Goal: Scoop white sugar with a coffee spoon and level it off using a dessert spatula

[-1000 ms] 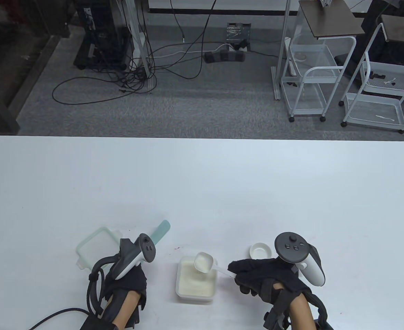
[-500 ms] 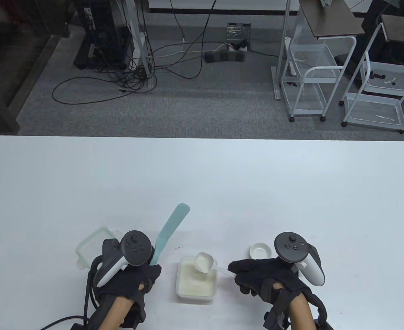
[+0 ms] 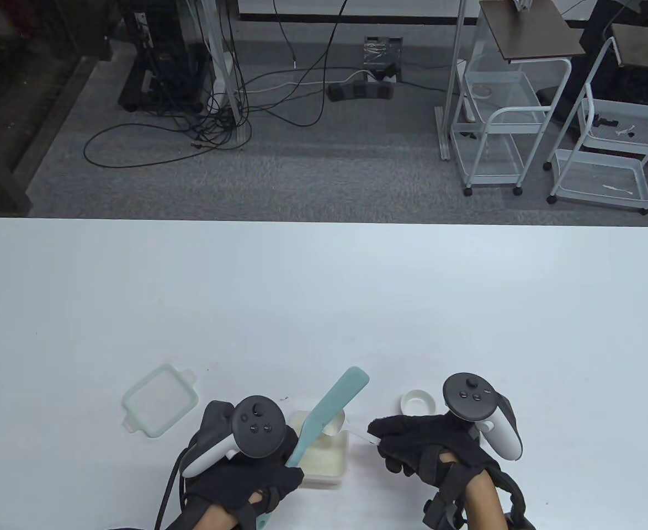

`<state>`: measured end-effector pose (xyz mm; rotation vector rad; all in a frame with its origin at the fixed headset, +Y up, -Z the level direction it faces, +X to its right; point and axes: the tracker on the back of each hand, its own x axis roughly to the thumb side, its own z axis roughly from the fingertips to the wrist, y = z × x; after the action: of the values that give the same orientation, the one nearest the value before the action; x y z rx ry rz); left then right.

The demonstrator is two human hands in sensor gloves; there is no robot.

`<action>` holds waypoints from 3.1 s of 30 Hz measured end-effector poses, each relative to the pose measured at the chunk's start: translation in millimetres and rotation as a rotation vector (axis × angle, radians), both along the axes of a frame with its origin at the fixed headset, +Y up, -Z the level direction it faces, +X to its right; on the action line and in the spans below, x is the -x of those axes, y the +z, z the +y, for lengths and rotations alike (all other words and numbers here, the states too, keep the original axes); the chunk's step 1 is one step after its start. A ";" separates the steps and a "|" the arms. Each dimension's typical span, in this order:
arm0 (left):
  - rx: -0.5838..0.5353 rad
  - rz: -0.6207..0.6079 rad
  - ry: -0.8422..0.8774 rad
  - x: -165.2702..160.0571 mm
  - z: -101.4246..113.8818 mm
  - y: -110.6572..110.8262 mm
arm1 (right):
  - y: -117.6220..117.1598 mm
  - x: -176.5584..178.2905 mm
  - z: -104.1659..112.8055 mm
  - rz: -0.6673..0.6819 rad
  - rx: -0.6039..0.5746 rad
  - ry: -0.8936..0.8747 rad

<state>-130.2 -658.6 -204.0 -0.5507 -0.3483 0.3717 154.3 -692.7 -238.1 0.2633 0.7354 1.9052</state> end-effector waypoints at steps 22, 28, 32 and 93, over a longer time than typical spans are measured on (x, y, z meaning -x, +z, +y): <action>0.088 -0.009 -0.124 -2.9 -10.1 0.1 | -1.7 -5.1 -6.5 0.006 0.086 -0.105; 0.100 0.018 -0.149 4.2 -12.0 -4.6 | -1.3 -5.9 -6.9 -0.004 0.101 -0.101; 0.109 0.032 -0.153 8.7 -12.9 -7.2 | -1.1 -6.2 -6.9 -0.005 0.107 -0.099; -0.017 0.282 -0.185 77.3 -16.4 -40.0 | 1.4 -10.8 -5.2 0.045 0.093 -0.135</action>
<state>-207.5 -675.0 -244.0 -0.5013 -0.0278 0.2625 165.2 -697.9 -236.7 0.2913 0.8136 1.7375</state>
